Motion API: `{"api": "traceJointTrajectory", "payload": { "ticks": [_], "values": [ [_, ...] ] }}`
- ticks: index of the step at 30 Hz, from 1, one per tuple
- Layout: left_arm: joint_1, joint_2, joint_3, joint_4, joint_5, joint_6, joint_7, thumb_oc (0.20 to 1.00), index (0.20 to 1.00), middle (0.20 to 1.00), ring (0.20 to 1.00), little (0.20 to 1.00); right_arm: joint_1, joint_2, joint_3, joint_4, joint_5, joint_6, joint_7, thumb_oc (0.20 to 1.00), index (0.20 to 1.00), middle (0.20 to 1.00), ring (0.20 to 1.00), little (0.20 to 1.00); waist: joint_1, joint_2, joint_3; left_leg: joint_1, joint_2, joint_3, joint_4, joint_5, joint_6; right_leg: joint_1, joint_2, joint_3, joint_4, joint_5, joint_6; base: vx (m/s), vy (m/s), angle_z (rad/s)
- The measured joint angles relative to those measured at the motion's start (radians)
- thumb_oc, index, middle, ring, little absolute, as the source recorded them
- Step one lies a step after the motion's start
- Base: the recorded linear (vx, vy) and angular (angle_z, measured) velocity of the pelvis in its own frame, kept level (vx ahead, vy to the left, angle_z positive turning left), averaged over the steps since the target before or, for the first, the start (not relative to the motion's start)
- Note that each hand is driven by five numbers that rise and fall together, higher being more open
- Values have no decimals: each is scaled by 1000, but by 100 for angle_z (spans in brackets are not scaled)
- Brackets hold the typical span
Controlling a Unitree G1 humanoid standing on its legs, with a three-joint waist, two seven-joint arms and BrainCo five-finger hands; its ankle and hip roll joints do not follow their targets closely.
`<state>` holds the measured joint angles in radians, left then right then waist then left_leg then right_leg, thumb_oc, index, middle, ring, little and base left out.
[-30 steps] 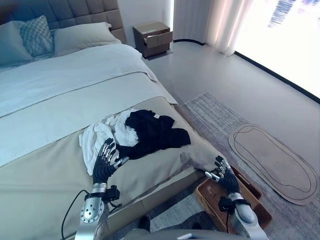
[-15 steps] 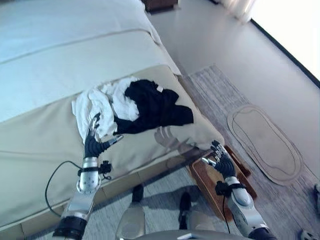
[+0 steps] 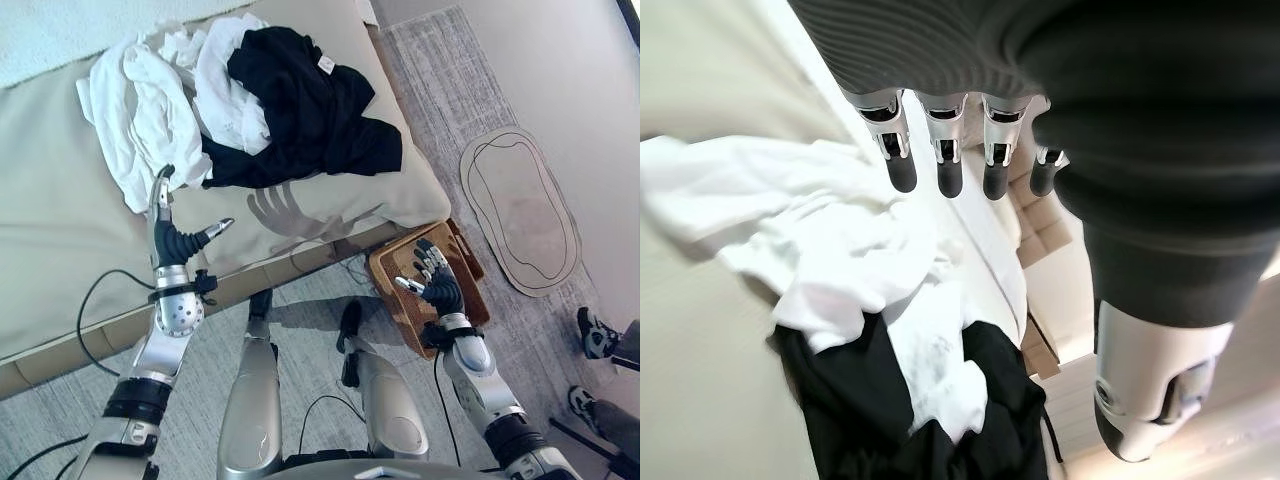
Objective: Pick up clothes into the bucket
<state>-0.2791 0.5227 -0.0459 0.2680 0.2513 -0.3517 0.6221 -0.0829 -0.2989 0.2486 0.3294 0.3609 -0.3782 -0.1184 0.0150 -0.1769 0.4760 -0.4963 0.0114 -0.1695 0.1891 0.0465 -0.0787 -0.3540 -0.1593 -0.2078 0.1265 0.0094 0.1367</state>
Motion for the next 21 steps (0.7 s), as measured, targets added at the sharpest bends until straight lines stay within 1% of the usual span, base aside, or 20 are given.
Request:
{"api": "traceJointTrajectory", "payload": {
  "ticks": [4,5,6,7,8,10,11,13,14,15,17,19,21],
  "values": [
    [-79,66,33,60,54,61,75,1000,1000,1000,1000,1000,-19,0,2,-14,0,-10,-1,1000,1000,1000,1000,1000,-6,-21,9,-13,0,-2,9,-2,-3,-4,1,-6,-4,0,0,-12,-23,3],
    [-112,103,34,93,72,86,97,1000,1000,1000,1000,1000,-23,-1,3,-18,0,-10,0,1000,1000,1000,1000,1000,-8,-25,11,-26,1,-4,16,-3,-4,-9,4,-9,-8,0,0,-22,-4,3],
    [-128,124,37,107,81,97,108,1000,1000,1000,1000,1000,-26,-2,3,-19,1,-10,0,1000,1000,1000,1000,1000,-11,-30,12,-33,2,-5,17,-5,-6,-15,6,-11,-8,0,0,10,-10,6],
    [-145,169,39,130,98,112,123,1000,1000,1000,1000,1000,-29,-3,3,-20,0,-10,2,1000,1000,1000,1000,1000,-23,-34,12,-48,2,-13,24,-6,-9,-20,11,-18,-13,3,-1,6,-3,8],
    [-156,196,55,147,111,128,130,1000,1000,1000,1000,1000,-29,-3,2,-21,1,-11,2,1000,1000,1000,1000,1000,-30,-36,12,-60,2,-18,36,-10,-14,-23,15,-22,-18,5,-2,16,-9,7],
    [-169,209,59,172,130,150,138,1000,1000,1000,1000,1000,-26,-7,2,-20,2,-11,5,1000,1000,1000,1000,1000,-32,-37,12,-63,6,-18,40,-11,-15,-23,16,-22,-21,6,-2,0,0,0],
    [-187,232,48,211,138,157,145,1000,1000,1000,1000,1000,-27,-12,3,-23,4,-11,16,1000,1000,1000,1000,1000,-46,-38,11,-68,7,-18,48,-13,-18,-24,17,-22,-21,7,-2,-3,-10,3],
    [-210,289,40,266,164,182,147,1000,1000,1000,1000,1000,-27,-20,3,-41,4,-11,27,1000,1000,1000,1000,1000,-56,-42,9,-85,8,-20,59,-17,-22,-32,21,-29,-21,7,-2,-5,-4,2],
    [-236,324,27,300,174,197,150,1000,1000,1000,1000,1000,-25,-33,3,-50,5,-15,35,1000,1000,1000,1000,1000,-74,-44,7,-101,16,-20,70,-19,-26,-42,28,-29,-23,14,-5,0,0,0],
    [-249,341,24,318,180,204,151,1000,1000,1000,1000,1000,-28,-36,3,-50,5,-15,42,1000,1000,1000,1000,1000,-71,-46,6,-111,15,-21,78,-19,-26,-48,30,-29,-23,16,-4,-8,-12,-5],
    [-280,359,22,324,203,221,151,1000,1000,1000,1000,1000,-27,-37,3,-50,6,-17,49,1000,1000,1000,1000,1000,-86,-50,3,-131,21,-22,87,-22,-29,-65,35,-27,-24,22,-8,-14,-12,-5],
    [-322,374,-9,348,206,233,148,1000,1000,1000,1000,1000,-26,-37,4,-52,9,-17,59,1000,1000,1000,1000,1000,-85,-51,2,-146,21,-23,98,-24,-32,-75,40,-27,-24,25,-10,-26,-9,-6],
    [-353,394,-35,362,207,242,141,1000,1000,1000,1000,1000,-26,-37,4,-54,15,-17,70,1000,1000,1000,1000,1000,-94,-57,-2,-166,27,-24,107,-25,-34,-88,48,-27,-28,31,-13,-30,-6,-4]
  ]
}}
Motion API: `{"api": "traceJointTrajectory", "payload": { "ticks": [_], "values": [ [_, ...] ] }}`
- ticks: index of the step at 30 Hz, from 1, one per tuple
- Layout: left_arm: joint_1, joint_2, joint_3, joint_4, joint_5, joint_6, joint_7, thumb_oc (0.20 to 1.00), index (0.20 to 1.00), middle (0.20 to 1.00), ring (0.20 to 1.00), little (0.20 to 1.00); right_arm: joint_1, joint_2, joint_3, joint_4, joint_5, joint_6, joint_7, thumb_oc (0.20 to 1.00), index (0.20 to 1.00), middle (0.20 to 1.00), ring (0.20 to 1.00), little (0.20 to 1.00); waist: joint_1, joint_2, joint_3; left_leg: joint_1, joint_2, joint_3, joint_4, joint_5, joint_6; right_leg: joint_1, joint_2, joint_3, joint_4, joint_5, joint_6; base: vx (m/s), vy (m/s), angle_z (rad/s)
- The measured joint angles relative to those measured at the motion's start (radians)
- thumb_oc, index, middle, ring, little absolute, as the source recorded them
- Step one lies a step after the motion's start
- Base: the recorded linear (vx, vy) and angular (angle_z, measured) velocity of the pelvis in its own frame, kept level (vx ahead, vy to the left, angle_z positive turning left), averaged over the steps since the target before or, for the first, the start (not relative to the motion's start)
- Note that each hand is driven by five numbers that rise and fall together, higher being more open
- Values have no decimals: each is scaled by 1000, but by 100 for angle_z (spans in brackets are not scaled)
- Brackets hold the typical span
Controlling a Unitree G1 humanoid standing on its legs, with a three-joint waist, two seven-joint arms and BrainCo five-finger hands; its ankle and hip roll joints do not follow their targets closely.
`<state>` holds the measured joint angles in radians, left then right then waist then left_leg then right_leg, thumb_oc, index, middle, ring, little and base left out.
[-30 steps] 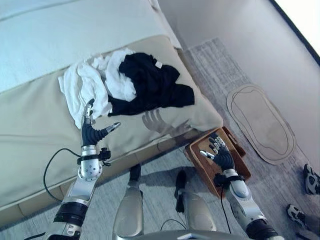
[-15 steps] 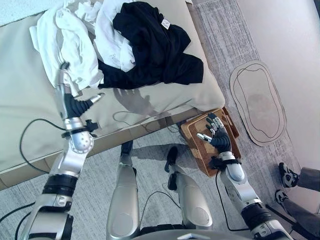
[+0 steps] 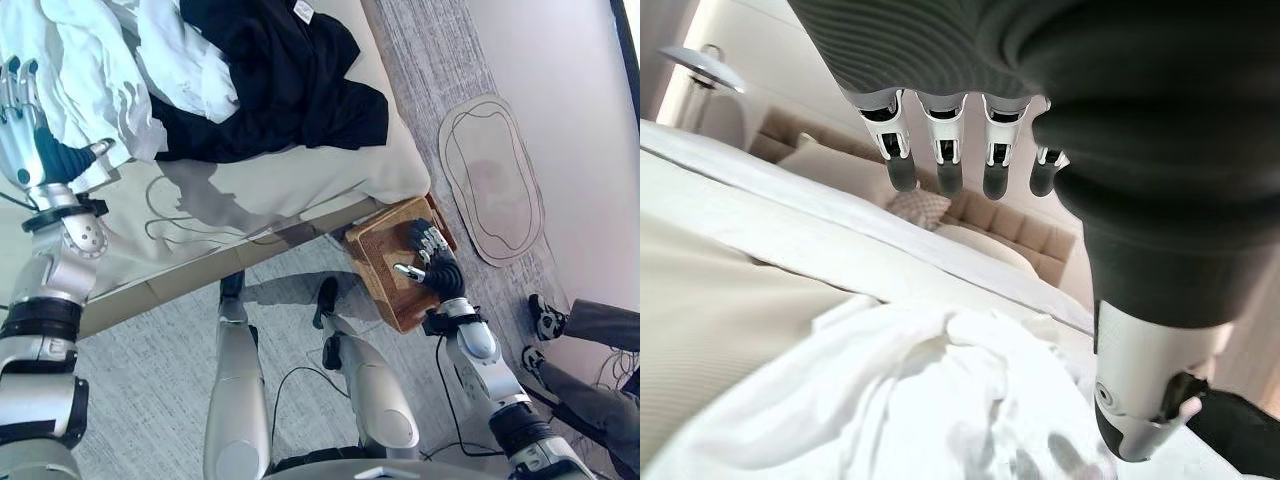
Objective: Pick up clothes into the bucket
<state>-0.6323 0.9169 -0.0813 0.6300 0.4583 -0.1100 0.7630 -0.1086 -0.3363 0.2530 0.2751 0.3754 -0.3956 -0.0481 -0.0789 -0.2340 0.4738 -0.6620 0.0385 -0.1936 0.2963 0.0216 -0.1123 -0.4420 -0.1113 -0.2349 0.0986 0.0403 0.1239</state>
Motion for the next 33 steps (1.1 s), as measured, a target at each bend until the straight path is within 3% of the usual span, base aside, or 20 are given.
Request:
{"api": "traceJointTrajectory", "payload": {
  "ticks": [7,17,18,19,20,21,33],
  "values": [
    [-36,44,-38,33,0,10,-43,1000,1000,1000,1000,1000,2,-4,0,-39,12,-1,24,1000,1000,1000,1000,1000,-40,-4,-3,-95,3,-8,44,0,0,-71,9,-5,0,21,-2,-53,5,-2],
    [-91,50,-130,148,30,12,-97,1000,1000,1000,1000,1000,25,-15,-1,-56,13,-14,38,1000,1000,1000,1000,1000,-52,-3,-2,-151,-9,-14,68,0,0,-118,1,-9,10,26,2,-48,16,1],
    [-145,53,-190,205,30,21,-138,950,950,950,950,950,28,-23,-1,-59,12,-14,40,1000,1000,1000,1000,1000,-48,-3,-2,-157,-9,-15,69,1,0,-123,0,-10,11,26,2,-32,9,2],
    [-162,54,-208,224,29,29,-157,555,555,555,555,555,28,-23,-2,-61,12,-14,40,1000,1000,1000,1000,1000,-48,-3,-2,-159,-10,-17,70,0,0,-123,0,-11,11,26,2,-17,1,3],
    [-186,52,-223,244,29,37,-186,410,410,410,410,410,32,-26,-2,-69,12,-14,41,1000,1000,1000,1000,1000,-60,-3,-2,-159,-10,-17,71,1,0,-123,-2,-12,12,26,2,0,0,0],
    [-195,55,-222,246,29,41,-199,200,200,200,200,200,32,-26,-2,-73,12,-14,43,1000,1000,1000,1000,1000,-61,-3,-2,-159,-11,-17,71,1,0,-123,-2,-12,13,26,3,0,0,0],
    [-242,87,-210,245,29,46,-254,200,200,200,200,200,36,-27,-3,-77,42,-13,87,1000,1000,1000,1000,1000,-68,-3,-2,-149,-13,-25,67,1,0,-112,-1,-19,14,26,3,3,-6,1]
  ]
}}
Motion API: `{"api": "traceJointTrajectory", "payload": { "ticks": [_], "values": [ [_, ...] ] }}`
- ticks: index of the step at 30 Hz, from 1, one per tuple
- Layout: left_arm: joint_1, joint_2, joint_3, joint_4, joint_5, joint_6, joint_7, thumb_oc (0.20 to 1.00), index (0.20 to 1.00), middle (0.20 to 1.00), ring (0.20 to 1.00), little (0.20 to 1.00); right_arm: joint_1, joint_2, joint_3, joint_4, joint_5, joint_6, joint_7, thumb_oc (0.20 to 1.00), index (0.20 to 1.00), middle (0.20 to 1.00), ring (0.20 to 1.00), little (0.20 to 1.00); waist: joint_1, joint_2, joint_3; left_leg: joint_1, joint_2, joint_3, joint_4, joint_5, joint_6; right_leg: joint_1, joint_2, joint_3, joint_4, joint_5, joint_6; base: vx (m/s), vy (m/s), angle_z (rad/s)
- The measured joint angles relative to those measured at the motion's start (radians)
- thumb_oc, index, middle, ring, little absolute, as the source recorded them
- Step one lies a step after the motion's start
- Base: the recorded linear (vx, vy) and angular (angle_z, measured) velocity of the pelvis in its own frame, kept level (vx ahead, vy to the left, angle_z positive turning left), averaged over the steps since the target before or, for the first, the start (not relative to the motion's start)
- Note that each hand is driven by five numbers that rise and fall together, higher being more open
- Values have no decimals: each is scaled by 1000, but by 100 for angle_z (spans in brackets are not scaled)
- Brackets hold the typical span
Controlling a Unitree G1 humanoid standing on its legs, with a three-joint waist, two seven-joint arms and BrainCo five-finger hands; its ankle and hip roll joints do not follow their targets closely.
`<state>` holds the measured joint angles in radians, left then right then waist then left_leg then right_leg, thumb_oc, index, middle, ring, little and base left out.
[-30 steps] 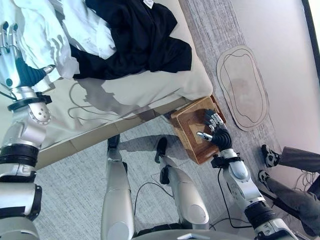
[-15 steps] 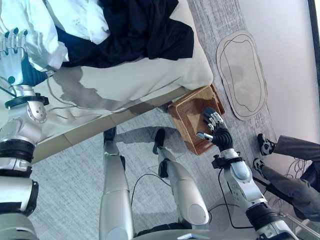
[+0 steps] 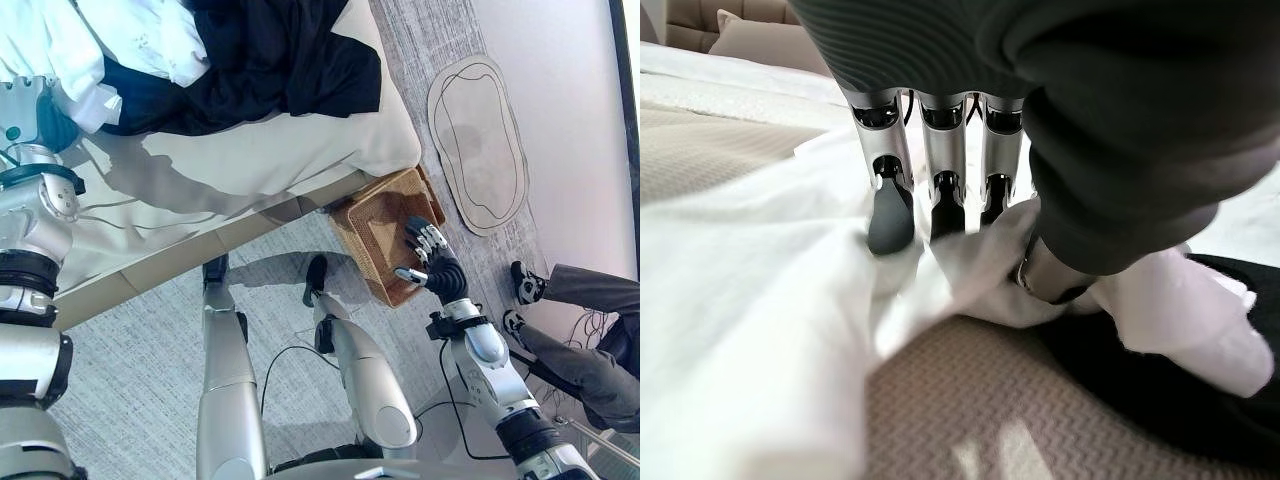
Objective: Pick up clothes into the bucket
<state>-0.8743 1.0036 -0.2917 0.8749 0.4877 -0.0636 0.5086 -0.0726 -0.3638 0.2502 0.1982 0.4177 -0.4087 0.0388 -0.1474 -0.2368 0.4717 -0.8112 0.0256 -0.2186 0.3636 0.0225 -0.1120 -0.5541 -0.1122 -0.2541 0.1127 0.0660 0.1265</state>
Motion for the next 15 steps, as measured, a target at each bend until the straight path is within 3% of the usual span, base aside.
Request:
{"api": "traceJointTrajectory", "payload": {
  "ticks": [10,13,15],
  "values": [
    [56,-5,26,-65,0,-8,-8,200,200,200,200,200,-1,1,0,3,8,1,8,1000,1000,1000,1000,1000,10,0,0,55,-11,1,-30,3,4,43,-13,-2,-5,0,0,18,-1,1],
    [211,-61,126,-217,1,-29,-11,200,200,200,200,200,7,5,0,7,7,4,-1,1000,1000,1000,1000,1000,38,2,1,124,-14,14,-63,6,8,101,-24,1,-23,0,0,60,10,1],
    [269,-94,129,-253,1,-42,-12,200,200,200,200,200,6,6,-1,7,3,6,-3,1000,1000,1000,1000,1000,66,3,-2,169,-16,21,-88,5,8,139,-29,3,-37,-4,0,61,7,2]
  ]
}}
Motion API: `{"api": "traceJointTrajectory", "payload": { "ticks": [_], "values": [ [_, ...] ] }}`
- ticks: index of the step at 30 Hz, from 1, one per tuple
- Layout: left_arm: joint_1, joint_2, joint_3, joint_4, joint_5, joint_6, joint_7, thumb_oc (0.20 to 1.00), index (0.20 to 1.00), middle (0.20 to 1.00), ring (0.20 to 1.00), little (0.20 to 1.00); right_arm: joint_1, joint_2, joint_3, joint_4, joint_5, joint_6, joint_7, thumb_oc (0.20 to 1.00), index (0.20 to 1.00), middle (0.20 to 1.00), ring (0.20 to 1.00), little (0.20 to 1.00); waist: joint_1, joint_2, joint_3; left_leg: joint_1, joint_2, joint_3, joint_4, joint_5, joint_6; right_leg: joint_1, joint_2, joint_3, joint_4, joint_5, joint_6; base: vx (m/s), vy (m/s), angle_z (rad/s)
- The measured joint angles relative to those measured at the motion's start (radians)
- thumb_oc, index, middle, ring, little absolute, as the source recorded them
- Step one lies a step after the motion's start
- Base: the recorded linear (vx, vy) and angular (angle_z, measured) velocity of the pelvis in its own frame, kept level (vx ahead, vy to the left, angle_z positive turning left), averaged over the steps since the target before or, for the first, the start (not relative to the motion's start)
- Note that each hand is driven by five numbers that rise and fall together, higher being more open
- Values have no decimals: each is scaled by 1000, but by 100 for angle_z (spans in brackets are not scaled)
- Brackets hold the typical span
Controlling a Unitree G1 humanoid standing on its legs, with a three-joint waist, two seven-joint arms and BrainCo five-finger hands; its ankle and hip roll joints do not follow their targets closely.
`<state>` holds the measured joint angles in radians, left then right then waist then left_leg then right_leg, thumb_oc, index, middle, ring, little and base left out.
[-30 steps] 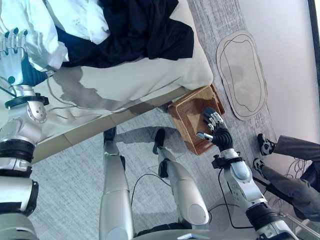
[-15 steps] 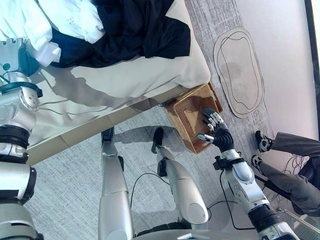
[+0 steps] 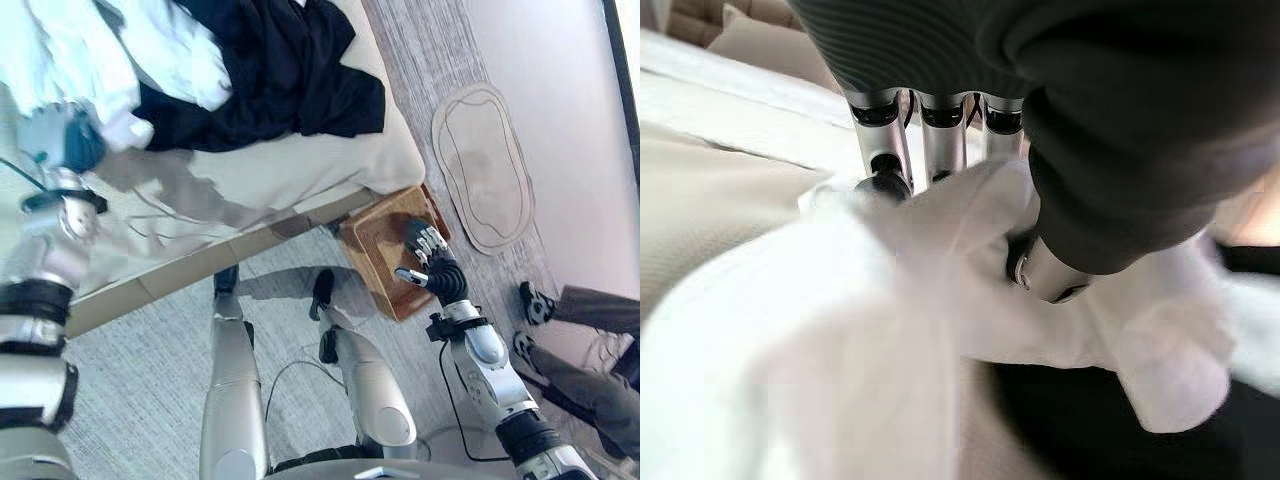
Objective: Pick up clothes into the bucket
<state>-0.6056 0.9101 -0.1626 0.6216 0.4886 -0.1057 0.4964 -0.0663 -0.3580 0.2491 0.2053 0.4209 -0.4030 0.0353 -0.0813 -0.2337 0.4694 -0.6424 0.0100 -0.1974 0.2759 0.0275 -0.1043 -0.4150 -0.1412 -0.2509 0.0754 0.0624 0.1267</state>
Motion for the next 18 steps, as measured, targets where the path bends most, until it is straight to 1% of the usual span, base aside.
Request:
{"api": "traceJointTrajectory", "payload": {
  "ticks": [1,3,4,5,6,8,10,11,13,16,18],
  "values": [
    [26,-11,16,-22,1,-3,-3,200,200,200,200,200,-2,1,-3,-1,-1,0,-1,1000,1000,1000,1000,1000,11,2,-1,10,-3,1,-10,-2,-3,8,-2,0,-2,-2,1,89,8,3],
    [123,-80,95,-140,0,-18,-12,200,200,200,200,200,-11,12,-27,5,-17,12,-11,1000,1000,1000,1000,1000,41,8,-2,51,-11,5,-34,4,5,39,-10,1,-10,-3,2,100,18,6],
    [146,-99,101,-163,0,-32,-13,200,200,200,200,200,-11,20,-37,12,-18,13,-16,1000,1000,1000,1000,1000,43,11,-3,69,-11,6,-43,5,6,54,-13,1,-13,-3,2,90,16,12],
    [176,-130,102,-176,-1,-50,-18,200,200,200,200,200,-13,28,-48,19,-21,16,-27,1000,1000,1000,1000,1000,50,20,-5,96,-16,6,-48,9,8,83,-20,0,-15,-8,3,44,17,14],
    [193,-149,104,-184,-1,-57,-22,200,200,200,200,200,-15,28,-51,19,-28,16,-32,1000,1000,1000,1000,1000,64,30,-10,112,-21,4,-54,8,7,101,-26,-1,-18,-11,6,137,28,11],
    [256,-196,109,-279,-4,-68,-42,200,200,200,200,200,-24,28,-76,23,-57,18,-42,1000,1000,1000,1000,1000,84,58,-25,157,-34,9,-76,7,6,141,-42,0,-30,-15,8,87,21,8],
    [284,-217,103,-327,-3,-94,-49,200,200,200,200,200,-31,27,-90,38,-59,17,-47,1000,1000,1000,1000,1000,90,76,-35,186,-40,16,-85,8,7,166,-51,1,-33,-15,8,65,16,4],
    [298,-245,103,-342,-4,-116,-57,200,200,200,200,200,-28,27,-95,54,-60,18,-54,1000,1000,1000,1000,1000,96,97,-69,200,-46,16,-94,8,8,183,-55,0,-43,-15,9,97,16,5],
    [330,-278,104,-396,-26,-126,-82,200,200,200,200,200,-32,28,-96,77,-78,25,-59,1000,1000,1000,1000,1000,97,112,-92,241,-51,17,-116,12,13,218,-60,-1,-54,-15,9,111,7,5],
    [386,-313,101,-465,-52,-177,-133,200,200,200,200,200,-18,29,-97,98,-107,36,-64,1000,1000,1000,1000,1000,96,118,-146,296,-51,22,-148,13,15,269,-59,-1,-82,-17,12,79,-8,-2],
    [406,-322,100,-505,-82,-191,-161,200,200,200,200,200,-6,29,-98,108,-132,37,-67,1000,1000,1000,1000,1000,95,122,-175,326,-47,25,-169,15,17,295,-57,-1,-95,-20,15,70,-13,-4]
  ]
}}
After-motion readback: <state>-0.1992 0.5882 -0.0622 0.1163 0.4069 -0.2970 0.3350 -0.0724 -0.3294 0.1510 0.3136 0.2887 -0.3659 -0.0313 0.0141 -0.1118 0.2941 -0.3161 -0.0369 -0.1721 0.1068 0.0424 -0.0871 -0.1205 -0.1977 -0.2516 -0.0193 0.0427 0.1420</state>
